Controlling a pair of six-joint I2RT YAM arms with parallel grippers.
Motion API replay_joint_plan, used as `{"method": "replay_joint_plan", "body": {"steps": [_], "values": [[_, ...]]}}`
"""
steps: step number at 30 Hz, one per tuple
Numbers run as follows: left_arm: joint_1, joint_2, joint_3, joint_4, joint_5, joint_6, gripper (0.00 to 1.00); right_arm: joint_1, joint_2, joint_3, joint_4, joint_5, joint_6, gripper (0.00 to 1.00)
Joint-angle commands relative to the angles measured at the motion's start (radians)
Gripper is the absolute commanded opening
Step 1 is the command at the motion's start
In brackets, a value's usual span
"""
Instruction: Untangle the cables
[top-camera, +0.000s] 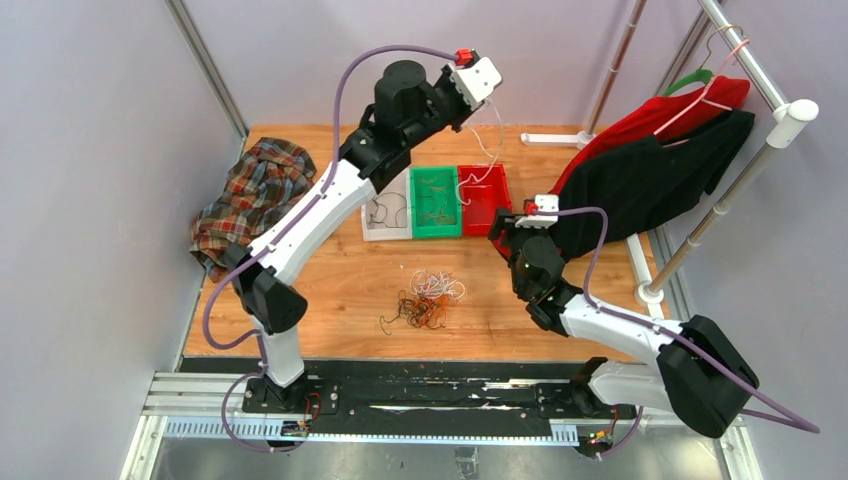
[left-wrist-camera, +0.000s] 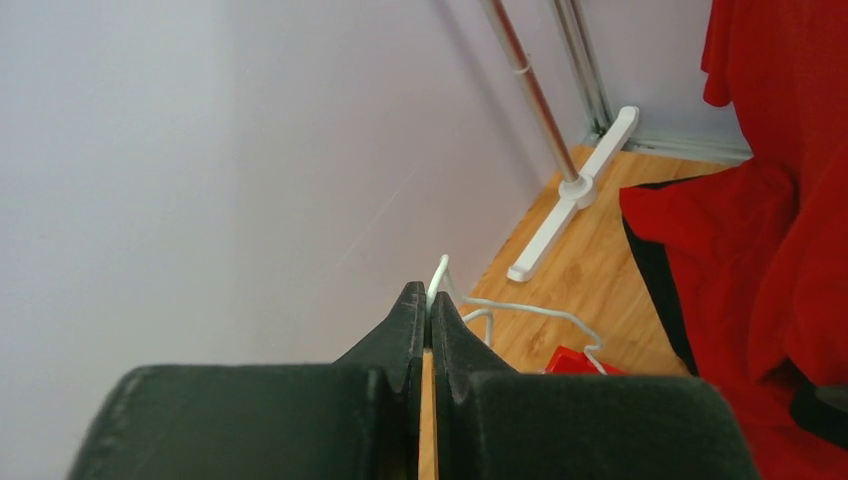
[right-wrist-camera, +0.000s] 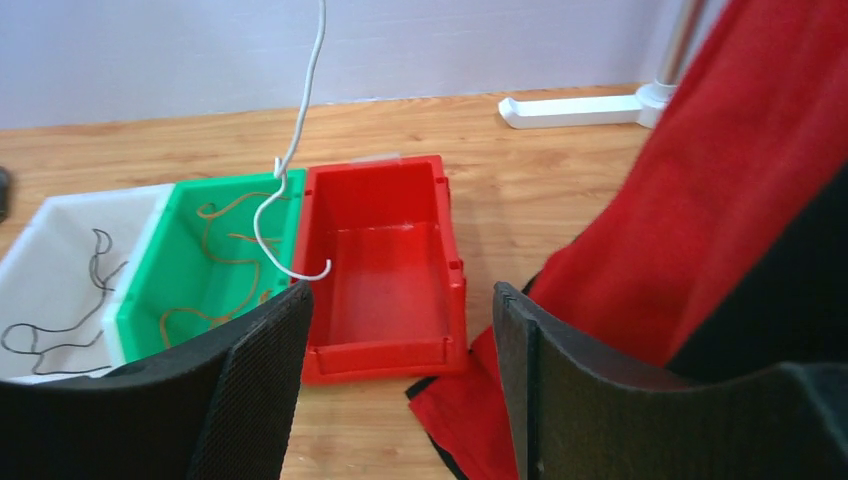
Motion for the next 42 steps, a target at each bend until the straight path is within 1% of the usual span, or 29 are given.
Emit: {"method": "replay_joint_plan", "body": {"steps": [1, 4, 9, 12, 15, 19, 27, 33, 35, 39, 42], "values": [[-0.012, 0.071, 0.082, 0.062, -0.032, 0.01, 0.0, -0.024, -0.048, -0.054, -0.001, 0.058, -0.019, 0.66], [-0.012, 0.116, 0.102, 0.063, -0.045, -0.002, 0.0, -0.03, -0.067, -0.084, -0.003, 0.062, -0.015, 0.66], [-0.012, 0.144, 0.067, 0.064, -0.052, -0.008, 0.0, -0.04, -0.107, -0.115, -0.013, 0.076, -0.001, 0.66], [-0.012, 0.147, -0.005, 0.072, -0.076, -0.017, 0.0, -0.04, -0.144, -0.132, -0.019, 0.055, 0.008, 0.68], [-0.018, 0.157, -0.105, 0.092, -0.112, -0.003, 0.0, -0.041, -0.191, -0.116, -0.116, 0.033, 0.039, 0.7], [-0.021, 0.185, -0.135, 0.08, -0.133, -0.032, 0.0, -0.04, -0.255, -0.128, -0.17, 0.023, 0.032, 0.7], [-0.026, 0.222, -0.141, 0.008, -0.119, -0.07, 0.0, -0.04, -0.293, -0.127, -0.235, 0.04, 0.043, 0.7], [-0.029, 0.279, -0.131, -0.014, -0.131, -0.102, 0.0, -0.041, -0.322, -0.121, -0.329, 0.043, 0.086, 0.7], [-0.031, 0.305, -0.112, -0.031, -0.128, -0.119, 0.01, -0.041, -0.343, -0.128, -0.348, 0.046, 0.091, 0.69], [-0.044, 0.373, -0.026, -0.107, -0.121, -0.142, 0.0, -0.042, -0.378, -0.144, -0.36, 0.051, 0.084, 0.69], [-0.045, 0.408, 0.008, -0.103, -0.105, -0.168, 0.0, -0.042, -0.394, -0.148, -0.362, 0.037, 0.077, 0.69]]}}
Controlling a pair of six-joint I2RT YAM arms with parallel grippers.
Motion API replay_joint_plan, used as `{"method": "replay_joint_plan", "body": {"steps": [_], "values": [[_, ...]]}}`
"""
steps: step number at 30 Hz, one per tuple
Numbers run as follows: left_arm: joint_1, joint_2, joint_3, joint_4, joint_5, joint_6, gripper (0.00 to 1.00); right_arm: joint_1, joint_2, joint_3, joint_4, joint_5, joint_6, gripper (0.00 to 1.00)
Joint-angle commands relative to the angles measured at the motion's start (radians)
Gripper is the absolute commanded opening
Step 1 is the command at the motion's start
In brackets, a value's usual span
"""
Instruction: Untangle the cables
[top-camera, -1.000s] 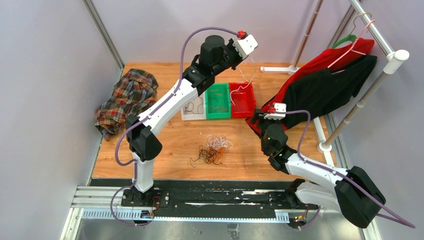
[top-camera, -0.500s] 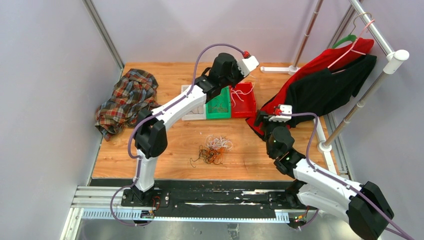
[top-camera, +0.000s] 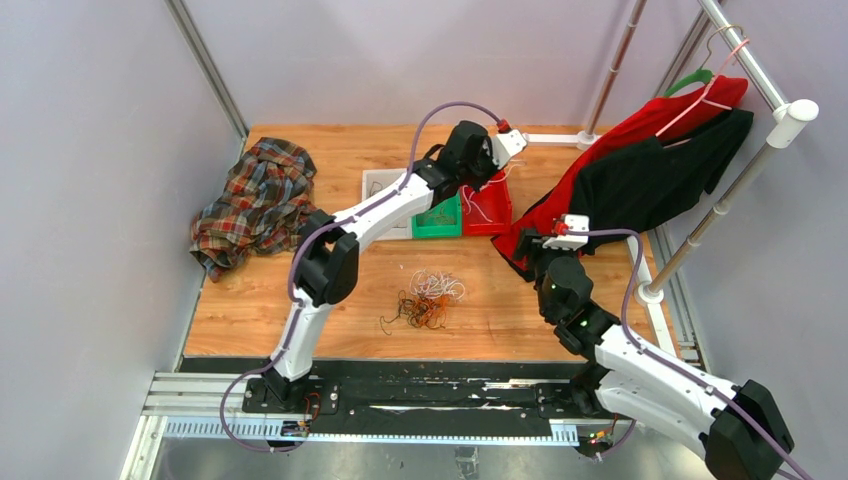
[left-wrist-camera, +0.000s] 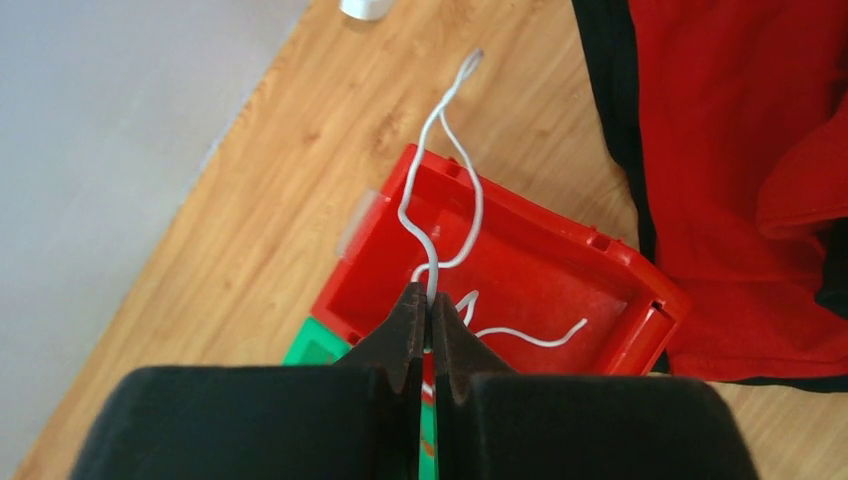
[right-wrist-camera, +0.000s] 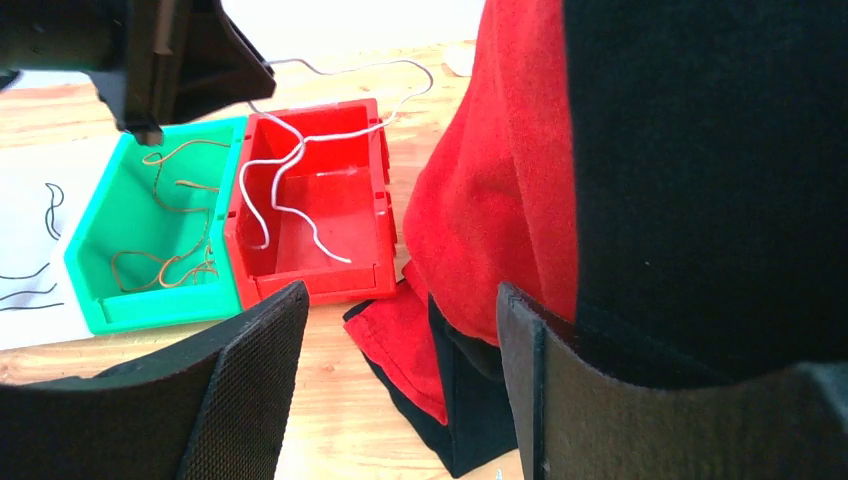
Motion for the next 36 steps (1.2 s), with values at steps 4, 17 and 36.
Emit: {"method": "replay_joint_plan", "body": {"steps": [4, 17, 36], "values": [[-0.016, 0.059, 0.066, -0.002, -0.001, -0.032, 0.0, -0.017, -0.026, -0.01, -0.026, -0.003, 0.001, 0.68], [0.053, -0.029, 0.179, -0.235, 0.094, -0.098, 0.93, -0.018, 0.014, 0.03, -0.039, -0.079, -0.054, 0.65], [0.148, -0.663, -0.585, -0.571, 0.523, -0.016, 0.94, -0.009, 0.226, 0.21, -0.253, -0.272, 0.064, 0.64]]}}
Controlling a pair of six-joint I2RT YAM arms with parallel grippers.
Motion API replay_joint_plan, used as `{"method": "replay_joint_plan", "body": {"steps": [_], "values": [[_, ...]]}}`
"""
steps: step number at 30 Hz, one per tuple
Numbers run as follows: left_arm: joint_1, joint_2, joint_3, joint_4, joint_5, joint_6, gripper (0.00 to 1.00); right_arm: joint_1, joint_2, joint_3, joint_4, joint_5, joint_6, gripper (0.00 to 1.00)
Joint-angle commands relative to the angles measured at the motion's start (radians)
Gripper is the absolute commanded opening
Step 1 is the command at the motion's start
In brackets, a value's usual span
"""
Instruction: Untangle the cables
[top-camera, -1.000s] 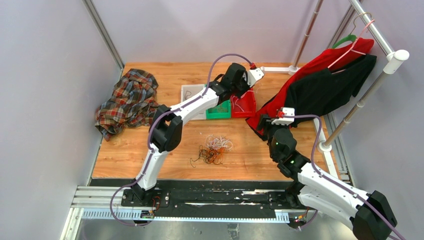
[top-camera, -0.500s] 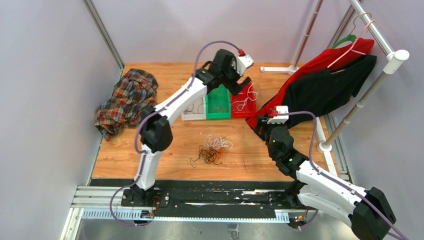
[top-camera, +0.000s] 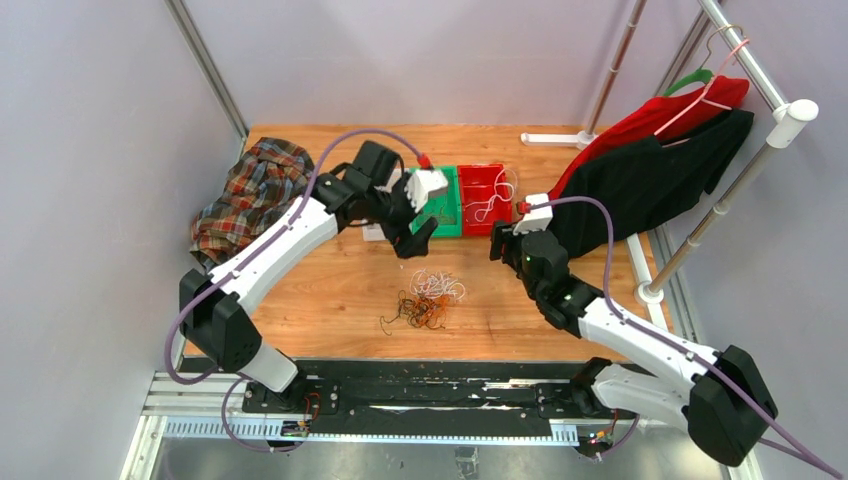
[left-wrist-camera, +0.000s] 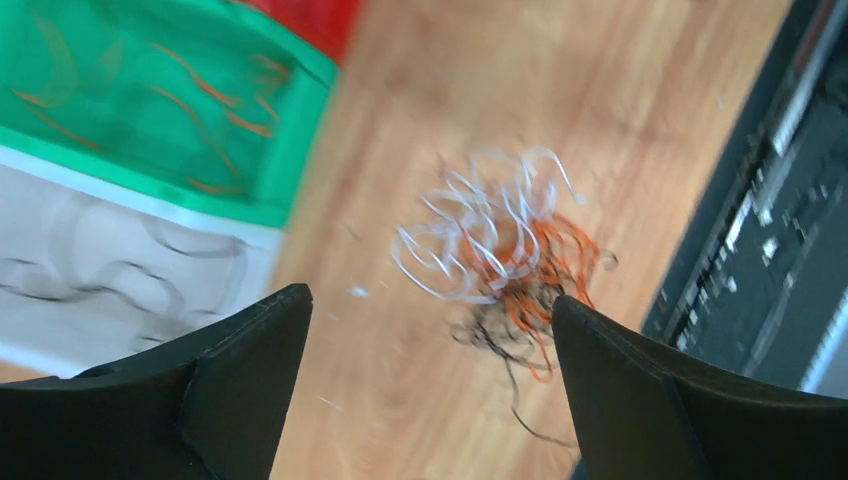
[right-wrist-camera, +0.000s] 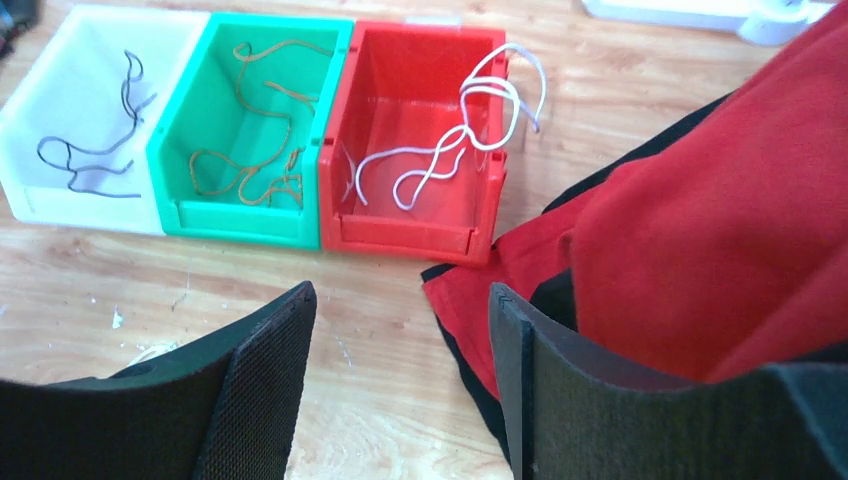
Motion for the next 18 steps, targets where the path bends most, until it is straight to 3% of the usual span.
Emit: {"method": "replay_joint_plan", "body": {"steps": [1, 6, 13, 18], "values": [[0.0, -0.012, -0.124, -0.039, 0.125, -0.016, 0.92, -0.006, 0.065, 0.049, -0.1, 0.004, 0.064, 0.64], [0.0, -0.024, -0.207, 0.085, 0.174, -0.115, 0.92, -0.006, 0.098, 0.075, -0.151, 0.018, 0.09, 0.64], [-0.062, 0.049, -0.235, 0.262, 0.222, -0.218, 0.94, -0.027, 0.023, 0.034, -0.197, -0.05, 0.157, 0.64], [-0.098, 0.15, -0.211, 0.287, 0.193, -0.243, 0.87, -0.028, -0.015, 0.013, -0.212, -0.038, 0.14, 0.64]]}}
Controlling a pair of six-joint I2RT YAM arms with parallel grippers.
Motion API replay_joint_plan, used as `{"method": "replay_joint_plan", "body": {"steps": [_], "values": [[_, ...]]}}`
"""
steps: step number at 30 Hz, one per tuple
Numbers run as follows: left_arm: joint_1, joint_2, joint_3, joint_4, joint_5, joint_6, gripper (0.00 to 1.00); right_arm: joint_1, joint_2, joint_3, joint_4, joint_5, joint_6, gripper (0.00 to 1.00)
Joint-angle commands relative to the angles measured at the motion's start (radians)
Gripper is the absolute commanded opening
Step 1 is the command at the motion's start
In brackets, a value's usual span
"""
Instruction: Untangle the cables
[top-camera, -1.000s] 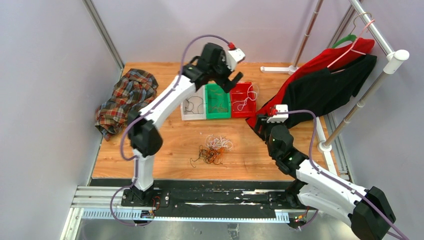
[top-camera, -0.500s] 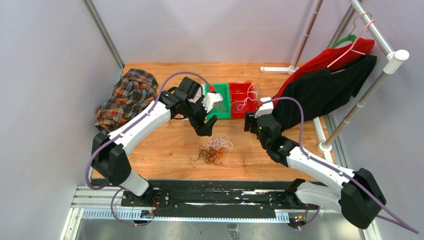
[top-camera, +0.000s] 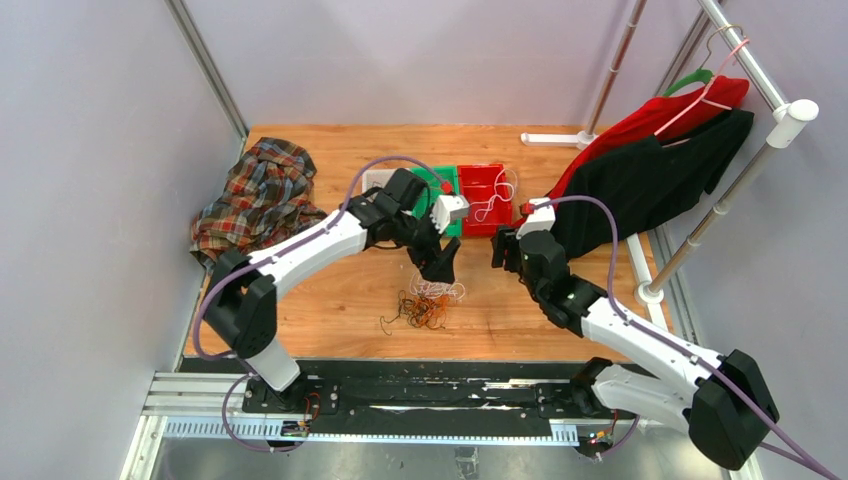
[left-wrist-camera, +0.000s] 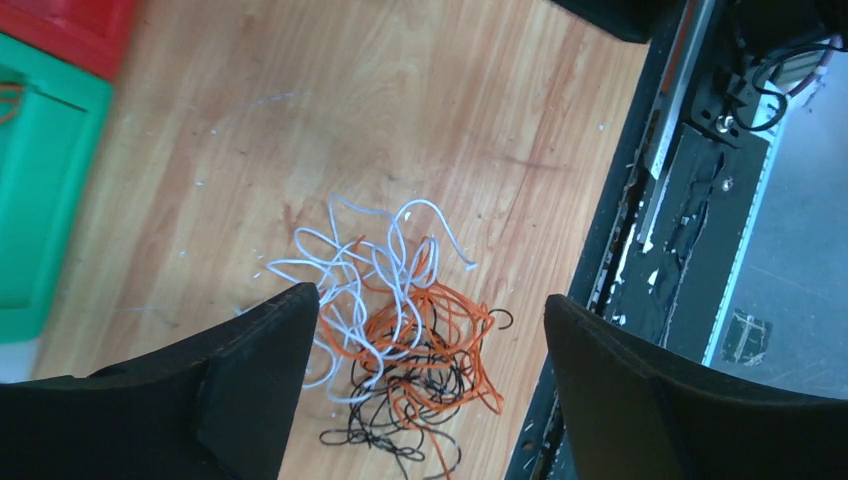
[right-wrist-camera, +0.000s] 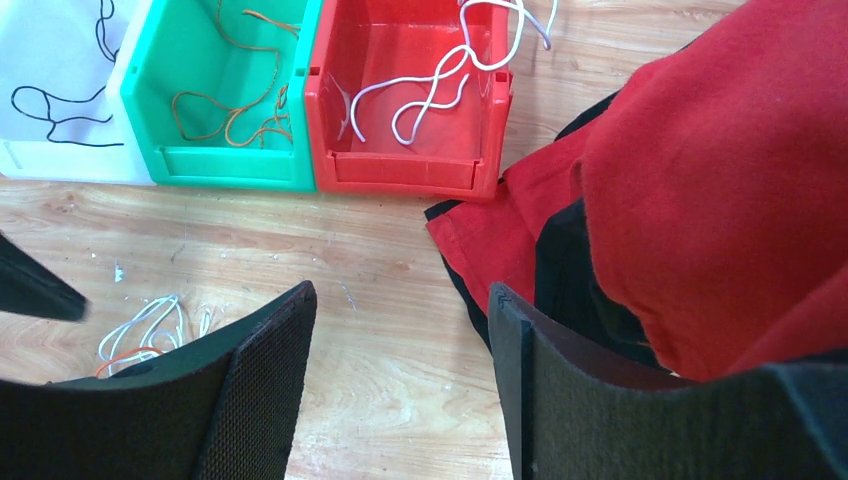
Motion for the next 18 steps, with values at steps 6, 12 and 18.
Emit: {"method": "replay_joint_plan", "body": {"steps": [6, 12, 18], "values": [[-0.019, 0.107, -0.021, 0.098, -0.014, -0.064, 0.75, -0.015, -0.073, -0.047, -0.004, -0.015, -0.007, 0.63], [-0.019, 0.177, 0.021, 0.064, 0.0, -0.013, 0.52, -0.017, -0.078, -0.05, 0.014, -0.06, 0.006, 0.64], [-0.019, 0.206, 0.0, 0.073, 0.037, -0.009, 0.46, -0.019, -0.08, -0.05, 0.013, -0.051, 0.015, 0.65]]}}
